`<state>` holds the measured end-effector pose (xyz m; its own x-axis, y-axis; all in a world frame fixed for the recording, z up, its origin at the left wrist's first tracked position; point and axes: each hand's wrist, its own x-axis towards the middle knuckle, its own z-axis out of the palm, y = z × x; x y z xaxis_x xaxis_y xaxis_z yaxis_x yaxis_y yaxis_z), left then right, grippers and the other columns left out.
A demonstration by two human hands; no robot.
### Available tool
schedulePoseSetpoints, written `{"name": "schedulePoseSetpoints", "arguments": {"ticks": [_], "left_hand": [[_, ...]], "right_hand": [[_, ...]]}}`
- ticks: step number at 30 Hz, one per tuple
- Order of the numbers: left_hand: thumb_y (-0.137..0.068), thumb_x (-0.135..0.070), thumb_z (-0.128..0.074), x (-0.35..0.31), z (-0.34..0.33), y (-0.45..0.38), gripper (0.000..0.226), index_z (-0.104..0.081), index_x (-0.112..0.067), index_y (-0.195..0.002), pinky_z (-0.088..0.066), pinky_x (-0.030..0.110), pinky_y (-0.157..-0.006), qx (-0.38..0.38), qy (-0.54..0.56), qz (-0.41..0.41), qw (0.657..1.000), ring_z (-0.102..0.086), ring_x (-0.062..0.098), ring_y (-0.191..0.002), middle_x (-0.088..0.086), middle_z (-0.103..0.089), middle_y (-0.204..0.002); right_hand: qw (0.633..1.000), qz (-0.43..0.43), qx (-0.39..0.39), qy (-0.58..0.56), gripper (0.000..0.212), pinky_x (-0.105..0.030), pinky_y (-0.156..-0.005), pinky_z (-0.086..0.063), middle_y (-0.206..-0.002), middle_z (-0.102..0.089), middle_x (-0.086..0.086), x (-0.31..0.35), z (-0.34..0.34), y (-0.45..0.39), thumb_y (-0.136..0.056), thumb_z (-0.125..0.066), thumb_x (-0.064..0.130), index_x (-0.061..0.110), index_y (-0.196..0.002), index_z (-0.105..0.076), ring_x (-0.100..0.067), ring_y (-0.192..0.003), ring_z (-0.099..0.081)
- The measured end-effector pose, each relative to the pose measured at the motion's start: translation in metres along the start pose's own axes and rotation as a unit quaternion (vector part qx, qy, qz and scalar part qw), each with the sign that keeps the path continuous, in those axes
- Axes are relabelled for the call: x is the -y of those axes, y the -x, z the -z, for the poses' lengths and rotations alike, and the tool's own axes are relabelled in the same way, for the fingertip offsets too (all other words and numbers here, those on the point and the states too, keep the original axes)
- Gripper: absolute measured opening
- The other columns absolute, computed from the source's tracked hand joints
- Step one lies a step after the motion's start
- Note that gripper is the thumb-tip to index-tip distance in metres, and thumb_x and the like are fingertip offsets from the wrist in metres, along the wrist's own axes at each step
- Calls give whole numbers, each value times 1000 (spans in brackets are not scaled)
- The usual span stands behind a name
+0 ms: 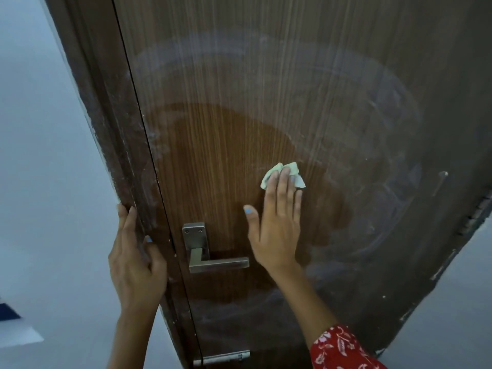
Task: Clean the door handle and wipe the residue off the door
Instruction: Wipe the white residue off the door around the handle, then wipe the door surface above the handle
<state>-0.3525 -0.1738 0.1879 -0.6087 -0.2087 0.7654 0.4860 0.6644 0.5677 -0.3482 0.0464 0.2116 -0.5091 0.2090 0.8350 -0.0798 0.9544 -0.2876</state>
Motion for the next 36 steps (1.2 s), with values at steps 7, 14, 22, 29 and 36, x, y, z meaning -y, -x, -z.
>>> {"name": "schedulePoseSetpoints", "arguments": {"ticks": [7,14,22,29,36], "left_hand": [[-85,-13,-41,-7,13,-3,61,-33,-7,-145,-45,47,-100,27,8,-4,1000,-34,16,-133,-1,-26,-151],[-95,-11,-47,-9,41,8,51,-35,-18,-145,-43,55,-102,88,47,78,992,-52,49,-117,-2,-39,-149],[-95,-21,-49,51,99,138,36,-44,-26,-130,-47,19,-89,27,112,295,948,-58,0,-110,-9,-61,-124],[-90,0,-57,128,133,290,21,-64,-19,-97,-47,7,-70,61,104,594,796,-63,11,-93,7,-71,-98],[-93,-17,-55,177,136,391,14,-62,-28,-100,-42,12,-71,173,16,639,749,-60,-2,-94,-18,-66,-96]], "right_hand": [[987,-116,-78,-84,82,-43,-118,-1,-154,-1,-23,34,20,-52,-92,-28,56,-2,-146,-4,-31,-143,5],[979,138,-86,-127,46,-37,-112,-30,-140,-44,-17,96,-9,-51,-90,-61,12,-1,-132,-46,-29,-134,-34],[905,101,80,-405,17,-24,-90,-49,-105,-69,-10,152,-25,78,-83,-65,-3,3,-97,-72,-15,-97,-64],[806,-78,541,-227,5,-26,-65,-50,-82,-71,3,132,-99,313,-81,-67,22,19,-82,-70,-12,-75,-64],[745,-95,651,-113,17,-21,-68,-50,-94,-72,2,101,-160,483,-83,-60,5,16,-86,-72,-15,-85,-66]]}}
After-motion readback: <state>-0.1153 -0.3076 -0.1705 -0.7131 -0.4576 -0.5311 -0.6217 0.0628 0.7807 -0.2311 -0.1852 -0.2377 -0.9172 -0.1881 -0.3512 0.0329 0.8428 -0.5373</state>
